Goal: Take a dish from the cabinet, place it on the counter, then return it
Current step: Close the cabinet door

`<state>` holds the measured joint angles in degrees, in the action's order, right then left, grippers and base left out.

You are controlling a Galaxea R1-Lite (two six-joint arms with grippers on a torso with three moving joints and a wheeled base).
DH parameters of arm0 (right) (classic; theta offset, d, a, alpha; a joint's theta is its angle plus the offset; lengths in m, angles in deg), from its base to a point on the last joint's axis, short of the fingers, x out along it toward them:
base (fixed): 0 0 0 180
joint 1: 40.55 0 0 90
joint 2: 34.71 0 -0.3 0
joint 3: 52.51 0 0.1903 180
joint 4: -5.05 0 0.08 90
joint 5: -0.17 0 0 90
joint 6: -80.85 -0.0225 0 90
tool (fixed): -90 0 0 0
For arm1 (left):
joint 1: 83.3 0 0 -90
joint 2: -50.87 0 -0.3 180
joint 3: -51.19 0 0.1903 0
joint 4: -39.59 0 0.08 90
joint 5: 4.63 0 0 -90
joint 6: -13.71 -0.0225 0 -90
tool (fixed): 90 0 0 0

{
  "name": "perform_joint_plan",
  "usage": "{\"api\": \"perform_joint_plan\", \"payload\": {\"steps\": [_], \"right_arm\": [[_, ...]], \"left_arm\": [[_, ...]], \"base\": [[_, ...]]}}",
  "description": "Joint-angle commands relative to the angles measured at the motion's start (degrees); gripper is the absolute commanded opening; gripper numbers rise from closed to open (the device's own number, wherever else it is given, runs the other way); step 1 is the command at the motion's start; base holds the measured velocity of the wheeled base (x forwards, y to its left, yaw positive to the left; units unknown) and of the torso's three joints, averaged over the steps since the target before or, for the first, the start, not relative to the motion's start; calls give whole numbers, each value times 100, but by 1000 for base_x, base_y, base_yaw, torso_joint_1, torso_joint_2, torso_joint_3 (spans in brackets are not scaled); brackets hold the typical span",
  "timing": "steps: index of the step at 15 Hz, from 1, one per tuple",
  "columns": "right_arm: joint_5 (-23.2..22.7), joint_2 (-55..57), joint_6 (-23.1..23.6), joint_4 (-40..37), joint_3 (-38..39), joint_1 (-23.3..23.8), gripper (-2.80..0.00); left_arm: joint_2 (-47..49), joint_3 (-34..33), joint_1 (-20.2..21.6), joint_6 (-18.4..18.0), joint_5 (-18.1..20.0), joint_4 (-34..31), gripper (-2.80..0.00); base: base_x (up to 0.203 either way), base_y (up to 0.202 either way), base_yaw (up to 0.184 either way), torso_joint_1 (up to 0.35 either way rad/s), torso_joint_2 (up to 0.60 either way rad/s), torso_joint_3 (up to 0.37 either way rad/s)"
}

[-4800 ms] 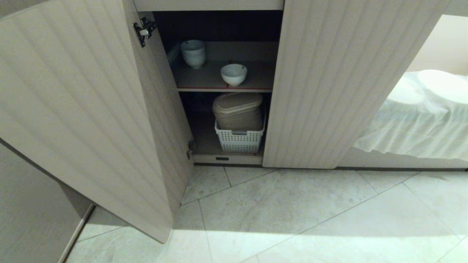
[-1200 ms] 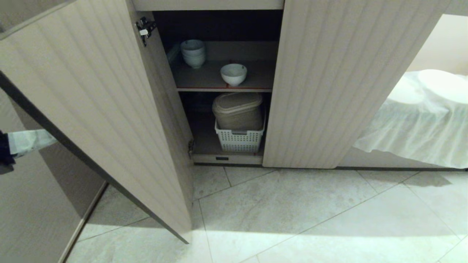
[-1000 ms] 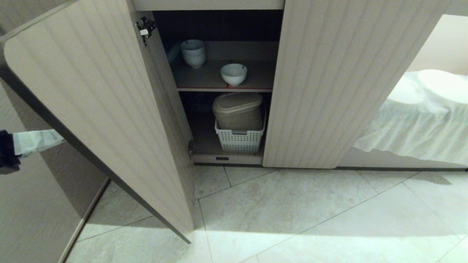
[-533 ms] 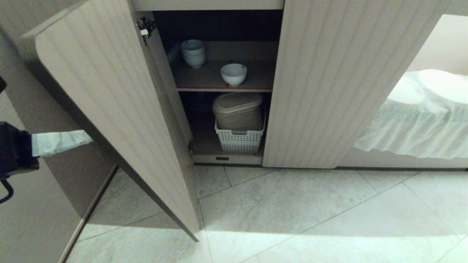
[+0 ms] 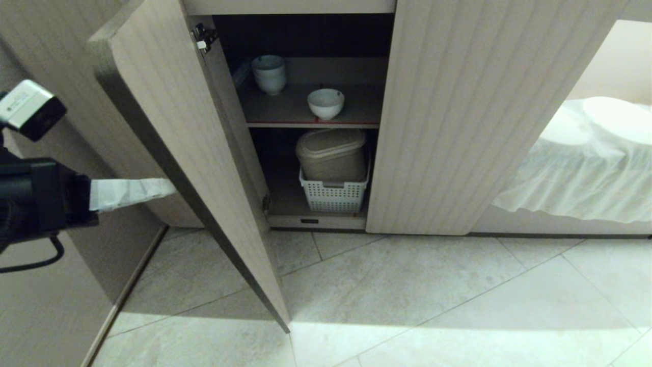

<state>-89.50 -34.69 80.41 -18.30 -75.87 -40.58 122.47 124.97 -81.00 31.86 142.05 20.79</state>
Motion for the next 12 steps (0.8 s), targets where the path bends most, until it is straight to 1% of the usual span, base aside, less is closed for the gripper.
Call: {"api": "perform_joint_plan", "payload": {"steps": [1,3,4,6,8,9,12], "right_arm": [[2,-2,0,1,0,2,-280],[2,-2,-4,-1,0,1,-280],[2,-2,-5,-2,0,1,-280],[2,-2,0,5,0,1,-280],[2,-2,0,2,0,2,-280],[2,-2,0,-2,0,-6,-280],[2,-2,-1,-2,0,-3,-280]], "left_arm": [[358,152,-282,13,-148,211,-280],[623,165,-552,31,-664,698,-280],[720,209,-622,35,-821,797,-280],[909,376,-642,31,-934,817,-280],[1071,584,-734,53,-1347,826,-280],[1101,653,-814,65,-1485,838,-280],[1218,637,-1016,66,-1605,1222,-280]], "base": [[0,0,0,0,0,0],[0,0,0,0,0,0],[0,0,0,0,0,0],[0,0,0,0,0,0],[0,0,0,0,0,0],[0,0,0,0,0,0],[0,0,0,0,0,0]]}}
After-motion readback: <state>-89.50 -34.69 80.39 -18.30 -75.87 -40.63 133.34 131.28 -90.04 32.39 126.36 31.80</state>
